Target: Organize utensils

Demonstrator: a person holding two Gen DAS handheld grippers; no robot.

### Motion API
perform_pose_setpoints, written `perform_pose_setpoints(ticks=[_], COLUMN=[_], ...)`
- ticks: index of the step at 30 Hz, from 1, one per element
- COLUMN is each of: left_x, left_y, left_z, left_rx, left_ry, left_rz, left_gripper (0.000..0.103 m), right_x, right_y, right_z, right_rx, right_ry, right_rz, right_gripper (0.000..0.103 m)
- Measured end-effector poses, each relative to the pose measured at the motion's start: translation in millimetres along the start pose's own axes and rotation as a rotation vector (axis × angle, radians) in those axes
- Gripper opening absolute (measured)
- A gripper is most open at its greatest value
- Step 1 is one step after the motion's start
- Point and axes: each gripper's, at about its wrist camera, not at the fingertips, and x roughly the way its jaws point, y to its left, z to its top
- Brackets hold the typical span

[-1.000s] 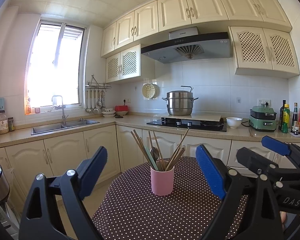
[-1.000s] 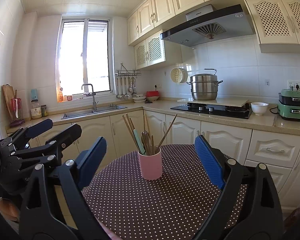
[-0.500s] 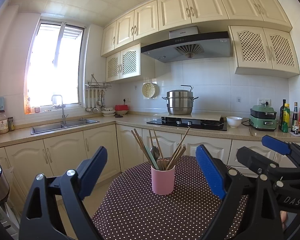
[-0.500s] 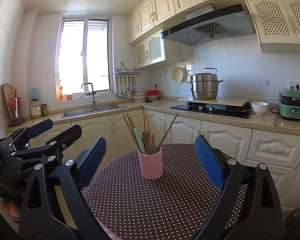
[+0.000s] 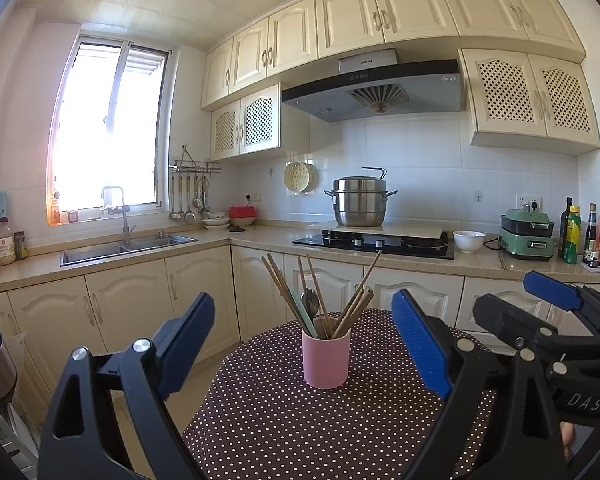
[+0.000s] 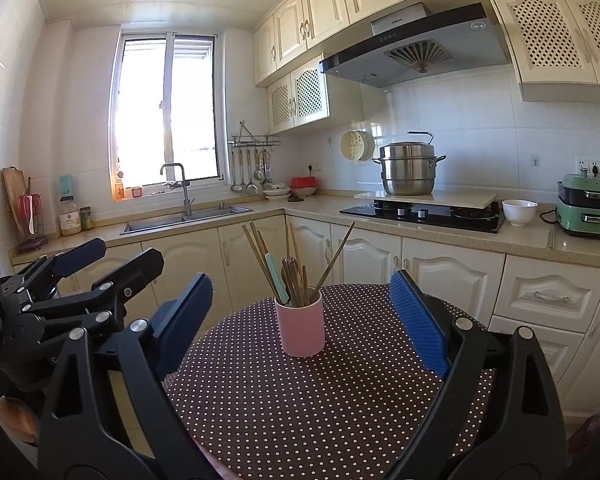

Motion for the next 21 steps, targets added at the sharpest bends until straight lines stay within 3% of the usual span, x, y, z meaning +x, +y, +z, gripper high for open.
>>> perform_pose_setpoints(ticks=[13, 21], left_x=[27.0, 61.5], left_y=[1.0, 2.4], left_z=[-8.7, -22.3], left_rx=[0.006, 0.003], left_ry=[0.04, 0.11], left_rz=[0.013, 0.078], left_gripper=[0.088, 0.088], right_x=[22.0, 60.5], right_y=[-6.5, -20.5], right_z=[-6.2, -20.5], right_rx=[0.018, 0.052], right_ry=[0.039, 0.119], right_rz=[0.002, 0.016], right_gripper=[0.089, 0.089])
